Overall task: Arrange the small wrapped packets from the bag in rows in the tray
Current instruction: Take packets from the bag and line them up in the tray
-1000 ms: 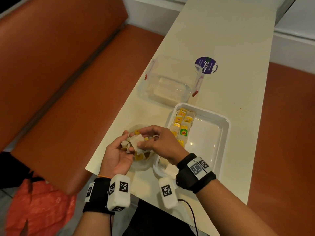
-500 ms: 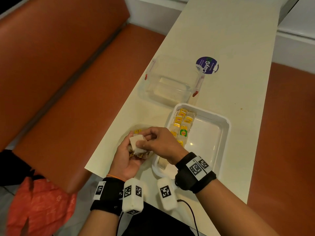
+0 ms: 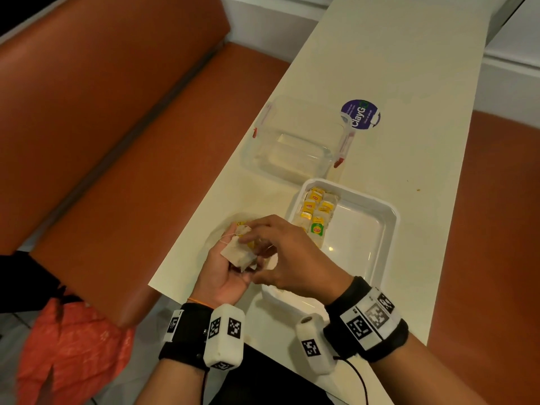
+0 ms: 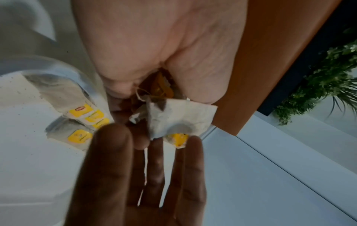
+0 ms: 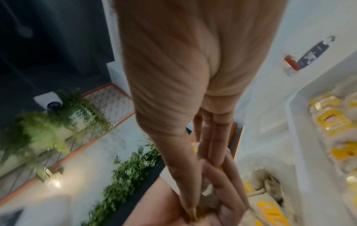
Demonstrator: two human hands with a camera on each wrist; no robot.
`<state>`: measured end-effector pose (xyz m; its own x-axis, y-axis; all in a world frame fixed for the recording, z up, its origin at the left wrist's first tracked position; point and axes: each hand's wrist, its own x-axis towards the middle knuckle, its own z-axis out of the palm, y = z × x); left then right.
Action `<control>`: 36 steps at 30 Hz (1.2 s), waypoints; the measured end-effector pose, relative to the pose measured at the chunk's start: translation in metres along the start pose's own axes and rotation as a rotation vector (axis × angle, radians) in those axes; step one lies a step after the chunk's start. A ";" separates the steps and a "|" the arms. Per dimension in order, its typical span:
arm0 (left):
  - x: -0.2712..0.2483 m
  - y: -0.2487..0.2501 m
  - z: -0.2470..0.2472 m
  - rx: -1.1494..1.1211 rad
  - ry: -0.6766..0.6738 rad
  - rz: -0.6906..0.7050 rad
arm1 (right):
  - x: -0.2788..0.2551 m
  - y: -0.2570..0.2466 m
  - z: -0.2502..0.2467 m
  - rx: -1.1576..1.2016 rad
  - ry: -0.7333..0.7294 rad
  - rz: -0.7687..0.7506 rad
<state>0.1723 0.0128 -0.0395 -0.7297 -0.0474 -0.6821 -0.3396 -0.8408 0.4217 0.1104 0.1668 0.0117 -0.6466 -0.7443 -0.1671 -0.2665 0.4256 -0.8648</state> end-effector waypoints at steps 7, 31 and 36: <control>-0.004 -0.006 0.011 0.068 -0.031 -0.001 | -0.014 0.006 0.008 -0.262 0.163 -0.089; -0.012 -0.021 0.018 0.058 -0.011 0.016 | -0.039 0.005 -0.023 0.673 0.299 0.288; -0.013 -0.021 0.013 0.119 -0.006 -0.006 | -0.044 0.012 -0.034 0.731 0.295 0.232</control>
<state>0.1814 0.0378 -0.0317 -0.7310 -0.0390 -0.6813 -0.4119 -0.7708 0.4860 0.1114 0.2221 0.0245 -0.8164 -0.4693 -0.3365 0.3643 0.0336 -0.9307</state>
